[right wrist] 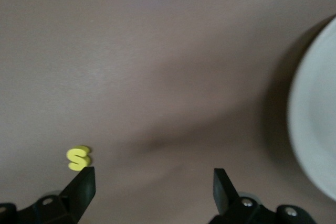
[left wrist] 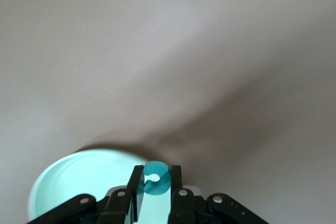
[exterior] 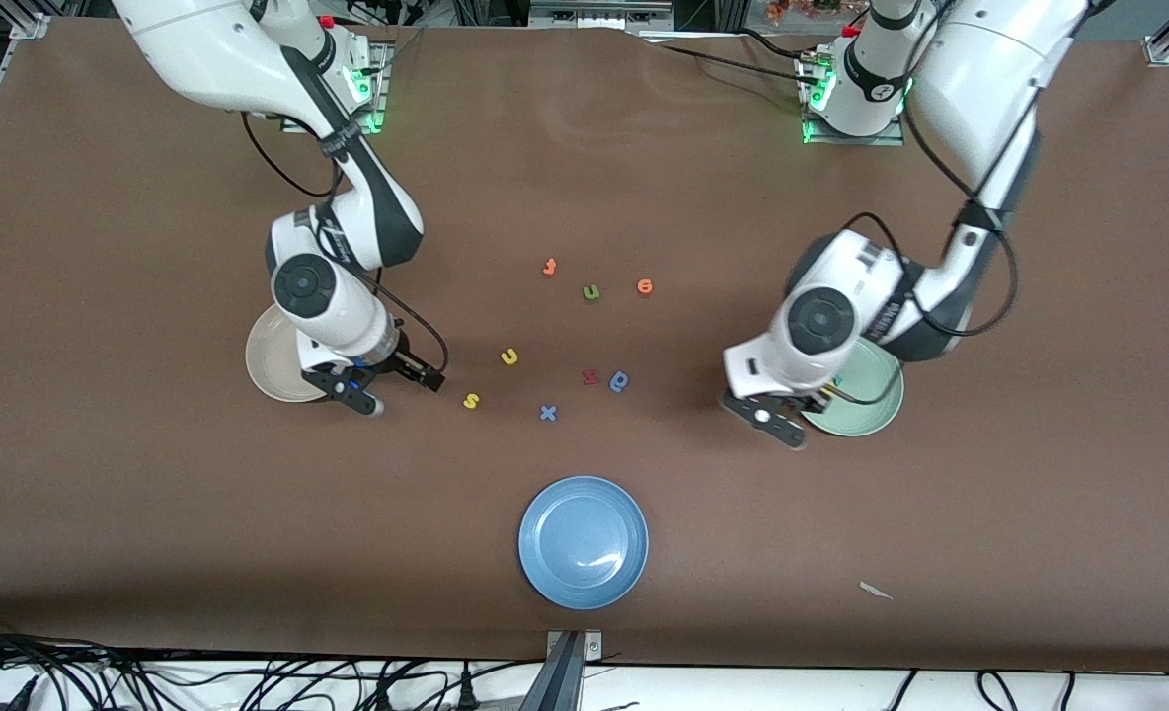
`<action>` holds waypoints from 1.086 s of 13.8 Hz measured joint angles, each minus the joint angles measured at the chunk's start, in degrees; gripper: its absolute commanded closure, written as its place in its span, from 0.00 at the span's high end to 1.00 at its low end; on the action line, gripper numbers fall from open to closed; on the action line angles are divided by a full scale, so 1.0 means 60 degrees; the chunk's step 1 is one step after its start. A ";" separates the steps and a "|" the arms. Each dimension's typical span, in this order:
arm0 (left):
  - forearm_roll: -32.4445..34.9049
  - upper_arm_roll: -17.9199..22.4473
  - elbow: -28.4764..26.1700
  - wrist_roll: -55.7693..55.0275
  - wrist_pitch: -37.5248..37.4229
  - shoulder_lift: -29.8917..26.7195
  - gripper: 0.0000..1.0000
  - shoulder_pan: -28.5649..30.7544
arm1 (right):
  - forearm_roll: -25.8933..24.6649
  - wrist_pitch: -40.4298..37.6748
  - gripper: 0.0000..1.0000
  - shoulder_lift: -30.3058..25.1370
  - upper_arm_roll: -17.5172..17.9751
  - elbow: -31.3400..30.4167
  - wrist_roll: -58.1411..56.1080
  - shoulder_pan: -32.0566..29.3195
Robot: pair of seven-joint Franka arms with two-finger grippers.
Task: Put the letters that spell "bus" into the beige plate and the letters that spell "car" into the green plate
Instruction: 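Place the teal c on the green plate with the left gripper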
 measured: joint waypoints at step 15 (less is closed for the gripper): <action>-0.0050 -0.0496 -0.3147 0.2006 0.1465 -0.1263 1.00 0.2705 | 0.0085 -0.0140 0.88 0.1860 -0.0793 0.1881 0.1256 0.1433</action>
